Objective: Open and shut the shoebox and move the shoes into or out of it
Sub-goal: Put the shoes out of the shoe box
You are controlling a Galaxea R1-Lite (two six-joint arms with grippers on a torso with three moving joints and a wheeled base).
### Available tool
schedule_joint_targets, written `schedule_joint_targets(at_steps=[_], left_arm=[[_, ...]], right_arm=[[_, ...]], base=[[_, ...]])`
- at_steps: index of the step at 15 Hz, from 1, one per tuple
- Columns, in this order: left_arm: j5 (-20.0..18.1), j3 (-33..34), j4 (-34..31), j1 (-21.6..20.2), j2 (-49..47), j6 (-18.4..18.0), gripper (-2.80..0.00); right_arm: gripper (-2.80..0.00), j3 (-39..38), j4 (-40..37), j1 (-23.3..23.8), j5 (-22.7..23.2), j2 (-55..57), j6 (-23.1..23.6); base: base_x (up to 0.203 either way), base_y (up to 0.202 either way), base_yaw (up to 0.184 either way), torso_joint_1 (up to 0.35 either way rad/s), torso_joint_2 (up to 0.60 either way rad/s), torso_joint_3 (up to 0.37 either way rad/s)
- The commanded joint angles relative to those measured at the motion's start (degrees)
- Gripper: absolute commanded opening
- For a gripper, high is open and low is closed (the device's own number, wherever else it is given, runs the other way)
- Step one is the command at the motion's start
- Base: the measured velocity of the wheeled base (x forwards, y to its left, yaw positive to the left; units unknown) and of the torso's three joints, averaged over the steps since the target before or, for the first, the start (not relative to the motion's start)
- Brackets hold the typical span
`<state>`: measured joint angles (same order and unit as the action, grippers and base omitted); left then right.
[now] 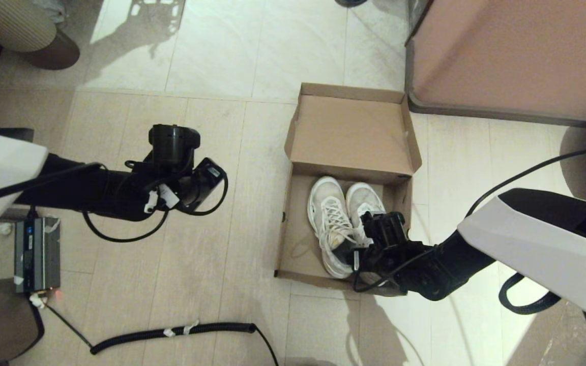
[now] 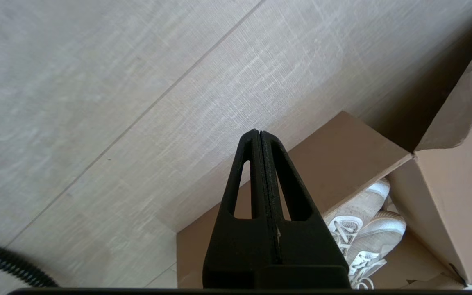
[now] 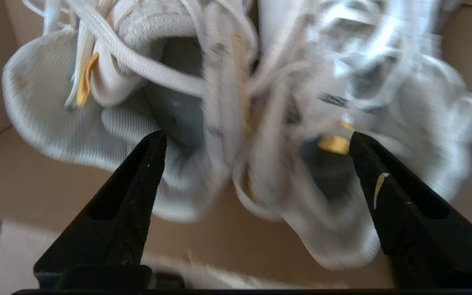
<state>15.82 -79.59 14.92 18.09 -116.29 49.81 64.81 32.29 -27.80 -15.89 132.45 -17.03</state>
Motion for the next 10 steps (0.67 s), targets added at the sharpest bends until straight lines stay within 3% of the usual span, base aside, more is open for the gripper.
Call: schedule_joint_targets(at_steps=[1, 4, 5, 6, 10], left_arm=[[0.2, 0.7, 0.1, -0.6, 1.5, 0.3, -2.8], [0.1, 1.2, 0.1, -0.9, 2.4, 0.4, -2.8], [0.1, 1.6, 0.1, -1.0, 2.9, 0.4, -2.8], [0.1, 2.0, 0.1, -1.3, 3.3, 0.4, -2.8], [0.1, 3.2, 0.1, -2.4, 4.8, 0.4, -2.8]], right_arm=[[0.0, 3.6, -0.1, -0.2, -1.3, 4.4, 0.0], [0.0, 7.2, -3.4, -0.2, -1.9, 6.4, -0.1], [-0.78, 7.9, -3.8, -0.2, -1.9, 7.0, -0.1], [-2.8, 8.6, -3.9, -0.2, -2.0, 7.3, -0.1], [-2.8, 10.2, -4.4, -0.3, -2.6, 7.3, 0.0]], base=[[0.0, 0.0, 0.0, 0.0, 0.0, 0.0], [0.0, 0.0, 0.0, 0.0, 0.0, 0.0], [0.0, 0.0, 0.0, 0.0, 0.0, 0.0], [0.0, 0.0, 0.0, 0.0, 0.0, 0.0], [0.0, 0.0, 0.0, 0.0, 0.0, 0.0]])
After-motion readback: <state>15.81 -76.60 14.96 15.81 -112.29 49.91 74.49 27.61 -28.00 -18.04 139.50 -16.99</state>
